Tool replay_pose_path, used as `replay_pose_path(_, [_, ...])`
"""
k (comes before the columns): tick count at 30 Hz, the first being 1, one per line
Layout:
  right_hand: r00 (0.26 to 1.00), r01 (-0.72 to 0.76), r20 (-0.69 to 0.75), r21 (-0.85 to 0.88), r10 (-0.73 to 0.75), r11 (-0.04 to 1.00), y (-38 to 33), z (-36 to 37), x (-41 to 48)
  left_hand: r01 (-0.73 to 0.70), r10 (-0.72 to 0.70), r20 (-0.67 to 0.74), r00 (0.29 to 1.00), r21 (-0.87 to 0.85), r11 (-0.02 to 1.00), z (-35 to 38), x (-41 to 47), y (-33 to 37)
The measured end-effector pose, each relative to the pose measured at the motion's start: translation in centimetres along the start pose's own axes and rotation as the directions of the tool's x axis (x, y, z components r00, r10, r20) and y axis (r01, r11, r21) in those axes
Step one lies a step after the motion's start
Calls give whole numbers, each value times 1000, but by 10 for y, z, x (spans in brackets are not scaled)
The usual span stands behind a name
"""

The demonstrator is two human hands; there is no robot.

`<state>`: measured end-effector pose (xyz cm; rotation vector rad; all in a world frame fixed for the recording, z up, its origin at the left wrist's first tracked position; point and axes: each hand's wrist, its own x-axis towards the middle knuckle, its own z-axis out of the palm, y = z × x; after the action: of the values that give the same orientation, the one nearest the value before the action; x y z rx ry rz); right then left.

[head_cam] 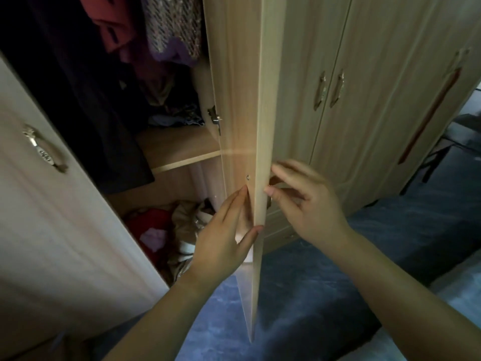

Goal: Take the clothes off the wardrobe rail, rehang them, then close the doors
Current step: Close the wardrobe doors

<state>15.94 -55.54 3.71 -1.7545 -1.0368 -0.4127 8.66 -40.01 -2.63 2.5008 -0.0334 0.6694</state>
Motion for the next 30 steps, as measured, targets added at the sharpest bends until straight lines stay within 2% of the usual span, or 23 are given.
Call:
replay_pose_path(9, [970,209,149,-104,-193,972,-22,94,33,135,-139,-148,979,-32,990,-69,-46,-66])
replay_pose_path(13, [967,235,130,-134,-218,963,-27,140,57,201,-221,-195,955,-118,972,-102,-50,-99])
replay_pose_path(16, [966,249,100,-132,-237,959,-30,178,82,235,-294,-249,923,-243,941,-132,-43,-127])
replay_pose_path(19, [964,266,65,-144,-259,953,-28,212,108,255,-332,-300,895,-267,929,-156,-29,-158])
replay_pose_path(22, [958,287,48,-204,-283,936,-22,241,131,257,-299,-350,888,-161,953,-174,-15,-195])
replay_pose_path(25, [953,300,30,-251,-303,920,-11,267,149,218,-185,-416,891,33,975,-189,-1,-228])
replay_pose_path(30, [954,280,13,-403,-301,871,5,306,170,108,-6,-431,902,212,971,-206,23,-274])
